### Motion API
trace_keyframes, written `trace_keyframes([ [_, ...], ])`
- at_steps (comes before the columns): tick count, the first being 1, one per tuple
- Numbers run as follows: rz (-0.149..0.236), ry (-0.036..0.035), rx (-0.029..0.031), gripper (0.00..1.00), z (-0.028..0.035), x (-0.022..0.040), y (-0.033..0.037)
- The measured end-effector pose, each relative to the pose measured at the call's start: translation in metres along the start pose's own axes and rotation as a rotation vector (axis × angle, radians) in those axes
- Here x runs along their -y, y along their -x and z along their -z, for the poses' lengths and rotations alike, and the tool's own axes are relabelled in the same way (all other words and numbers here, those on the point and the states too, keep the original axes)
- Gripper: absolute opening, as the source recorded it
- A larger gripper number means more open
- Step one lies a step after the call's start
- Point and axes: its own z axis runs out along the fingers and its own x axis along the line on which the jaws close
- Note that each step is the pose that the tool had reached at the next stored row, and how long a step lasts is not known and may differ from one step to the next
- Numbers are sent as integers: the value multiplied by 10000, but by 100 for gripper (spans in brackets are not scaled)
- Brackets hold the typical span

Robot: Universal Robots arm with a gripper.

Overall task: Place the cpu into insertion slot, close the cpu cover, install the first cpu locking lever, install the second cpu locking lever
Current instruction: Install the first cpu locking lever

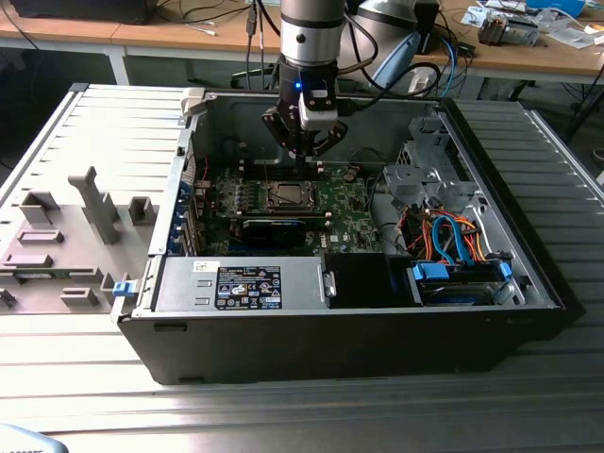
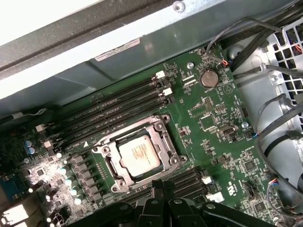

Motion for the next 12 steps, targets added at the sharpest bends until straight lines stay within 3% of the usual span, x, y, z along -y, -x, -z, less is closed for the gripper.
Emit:
trace_keyframes([
  [12, 28, -61, 29, 11, 4, 0, 0],
])
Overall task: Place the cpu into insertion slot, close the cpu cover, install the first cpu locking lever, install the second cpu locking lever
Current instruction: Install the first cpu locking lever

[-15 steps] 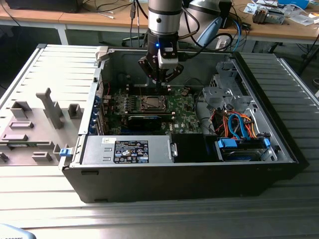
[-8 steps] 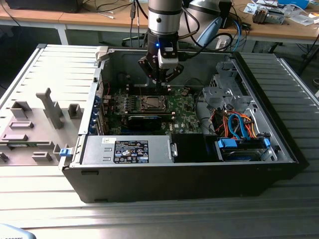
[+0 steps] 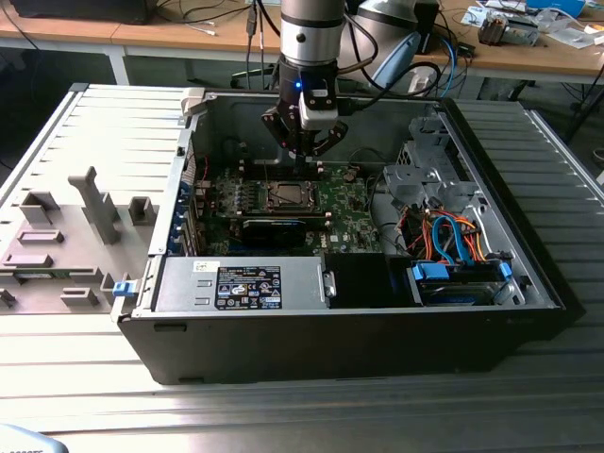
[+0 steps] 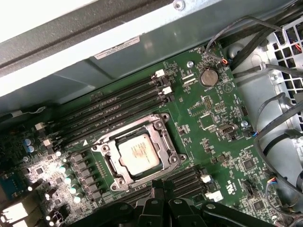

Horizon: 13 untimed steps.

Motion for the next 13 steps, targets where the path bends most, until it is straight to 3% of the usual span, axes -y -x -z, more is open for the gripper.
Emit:
trace_keyframes([
  [13, 37, -65, 32, 11, 2, 0, 0],
])
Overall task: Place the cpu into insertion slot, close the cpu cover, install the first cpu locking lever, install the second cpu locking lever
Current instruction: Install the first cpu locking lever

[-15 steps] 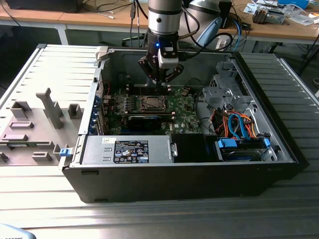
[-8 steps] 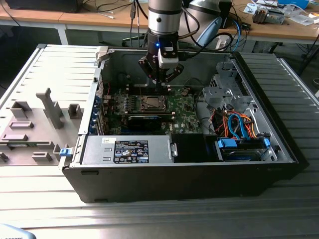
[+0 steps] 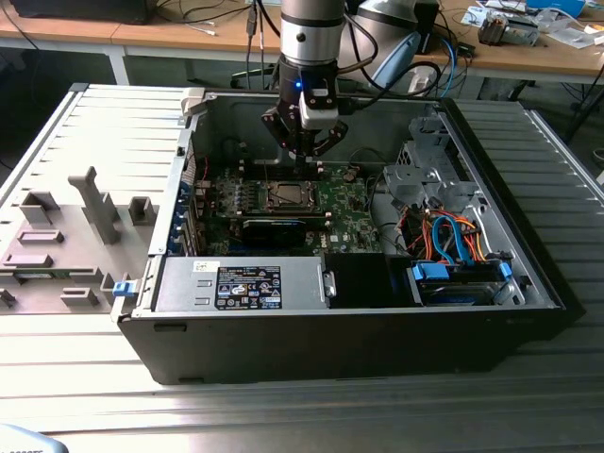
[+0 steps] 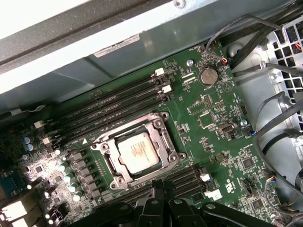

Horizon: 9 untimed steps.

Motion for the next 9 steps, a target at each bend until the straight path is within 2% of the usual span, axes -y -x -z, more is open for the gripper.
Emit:
trace_keyframes([
  [5, 91, -29, 22, 11, 0, 0, 0],
  [7, 202, 15, 18, 11, 0, -1, 0],
  [8, 246, 106, -17, 11, 1, 0, 0],
  [9, 830, 351, -60, 11, 0, 0, 0],
])
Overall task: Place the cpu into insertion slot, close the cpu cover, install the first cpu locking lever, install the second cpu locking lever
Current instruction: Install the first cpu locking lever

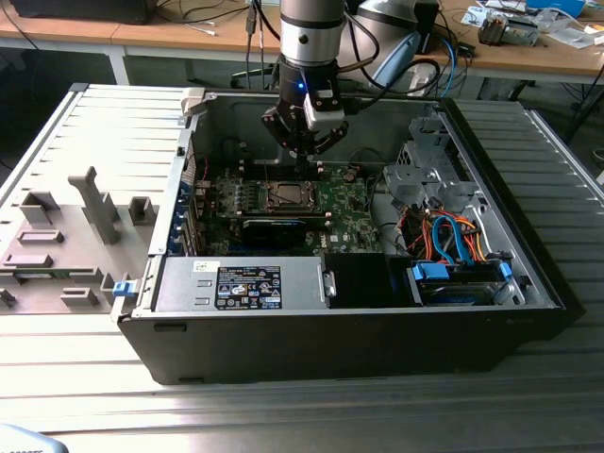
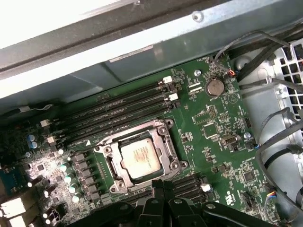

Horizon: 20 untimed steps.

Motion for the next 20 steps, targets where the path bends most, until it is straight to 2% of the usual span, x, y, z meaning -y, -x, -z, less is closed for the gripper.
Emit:
trace_keyframes([
  [4, 1211, 46, 75, 11, 0, 0, 0],
  [7, 1592, 61, 98, 11, 0, 0, 0],
  [12, 1921, 74, 118, 11, 0, 0, 0],
  [20, 2223, 86, 137, 11, 0, 0, 0],
])
